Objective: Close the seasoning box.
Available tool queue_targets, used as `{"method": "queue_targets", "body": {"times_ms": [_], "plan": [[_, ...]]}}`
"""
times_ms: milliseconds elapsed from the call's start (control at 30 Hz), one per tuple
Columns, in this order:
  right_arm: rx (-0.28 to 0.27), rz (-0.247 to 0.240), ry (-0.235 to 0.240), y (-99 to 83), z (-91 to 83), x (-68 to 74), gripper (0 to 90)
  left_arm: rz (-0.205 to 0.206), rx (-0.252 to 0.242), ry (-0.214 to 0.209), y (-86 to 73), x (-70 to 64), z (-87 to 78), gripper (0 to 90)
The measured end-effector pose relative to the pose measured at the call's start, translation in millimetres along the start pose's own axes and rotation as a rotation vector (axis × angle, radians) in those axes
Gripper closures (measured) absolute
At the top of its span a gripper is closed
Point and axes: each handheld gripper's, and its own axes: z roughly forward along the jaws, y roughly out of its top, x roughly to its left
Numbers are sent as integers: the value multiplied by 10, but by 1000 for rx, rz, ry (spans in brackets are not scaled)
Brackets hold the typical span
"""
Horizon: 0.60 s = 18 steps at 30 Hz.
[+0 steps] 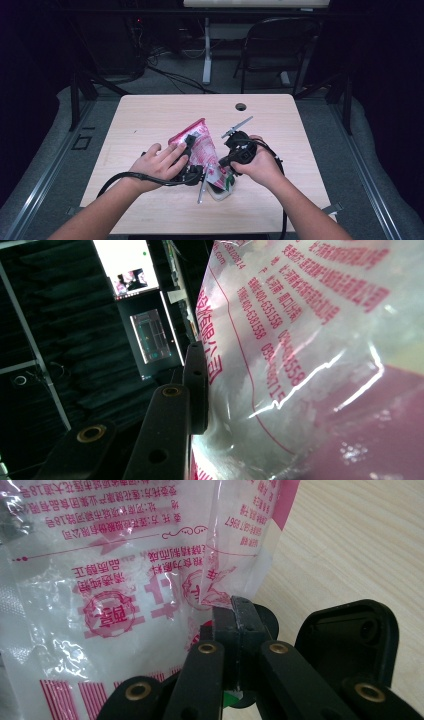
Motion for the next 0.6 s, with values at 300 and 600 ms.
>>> {"method": "queue_targets", "body": {"times_ms": [300, 600], "plan": [[-3, 1, 2, -3, -7, -1, 900, 17, -1, 11, 11, 27, -16, 741], [1, -4, 0, -2, -15, 2, 900, 17, -2, 6, 8, 27, -20, 744]]}}
